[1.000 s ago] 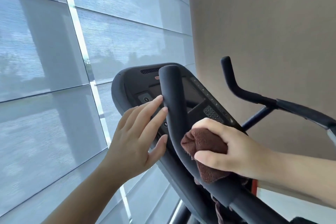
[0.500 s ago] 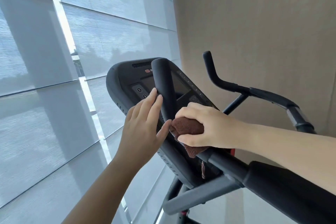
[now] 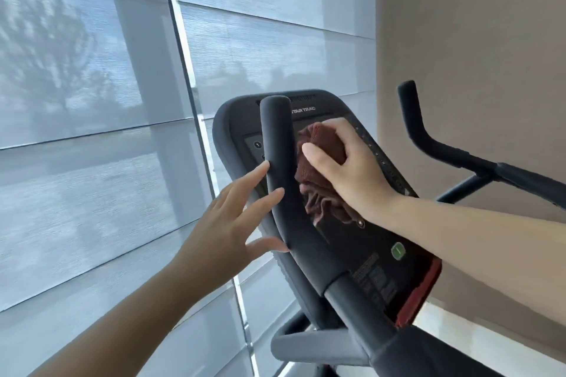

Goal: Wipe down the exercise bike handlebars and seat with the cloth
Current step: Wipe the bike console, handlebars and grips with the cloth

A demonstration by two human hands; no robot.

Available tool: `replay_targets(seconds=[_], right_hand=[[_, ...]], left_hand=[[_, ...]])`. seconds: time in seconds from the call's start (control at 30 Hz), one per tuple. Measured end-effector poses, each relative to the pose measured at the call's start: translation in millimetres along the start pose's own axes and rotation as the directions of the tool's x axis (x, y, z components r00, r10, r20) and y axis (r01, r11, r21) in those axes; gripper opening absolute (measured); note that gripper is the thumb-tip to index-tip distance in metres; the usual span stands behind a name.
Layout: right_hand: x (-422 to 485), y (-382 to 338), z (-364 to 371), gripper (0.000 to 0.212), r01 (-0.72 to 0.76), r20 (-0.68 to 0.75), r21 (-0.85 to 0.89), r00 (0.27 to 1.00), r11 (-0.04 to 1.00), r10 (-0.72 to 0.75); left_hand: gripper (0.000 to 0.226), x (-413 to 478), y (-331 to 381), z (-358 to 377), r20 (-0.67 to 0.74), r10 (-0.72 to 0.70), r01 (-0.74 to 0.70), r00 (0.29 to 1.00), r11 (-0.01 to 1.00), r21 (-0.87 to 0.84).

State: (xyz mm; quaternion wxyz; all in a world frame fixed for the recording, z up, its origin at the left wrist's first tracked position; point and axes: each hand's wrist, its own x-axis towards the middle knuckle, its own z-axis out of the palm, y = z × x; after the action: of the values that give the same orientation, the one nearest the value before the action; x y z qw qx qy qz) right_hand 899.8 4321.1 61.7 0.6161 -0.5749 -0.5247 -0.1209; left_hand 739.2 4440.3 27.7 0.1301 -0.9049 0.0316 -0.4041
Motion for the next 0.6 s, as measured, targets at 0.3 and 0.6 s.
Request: replay_targets(seconds=[0.3, 0.6], right_hand=[[13.1, 10.7, 30.3, 0.013, 0.012, -0.003, 0.55, 1.0, 0.835, -0.013], [17.9, 12.9, 15.3, 0.016, 0.072, 0.115, 0.475, 0.983, 0.877, -0.144]], left_hand=[[0.049, 6.4, 3.8, -8.2, 0.02, 0.08, -0.082, 0.997, 0.992, 0.1], [0.048, 7.5, 8.2, -11.5, 0.034, 0.065, -0.069, 0.997, 0.988, 0.141]])
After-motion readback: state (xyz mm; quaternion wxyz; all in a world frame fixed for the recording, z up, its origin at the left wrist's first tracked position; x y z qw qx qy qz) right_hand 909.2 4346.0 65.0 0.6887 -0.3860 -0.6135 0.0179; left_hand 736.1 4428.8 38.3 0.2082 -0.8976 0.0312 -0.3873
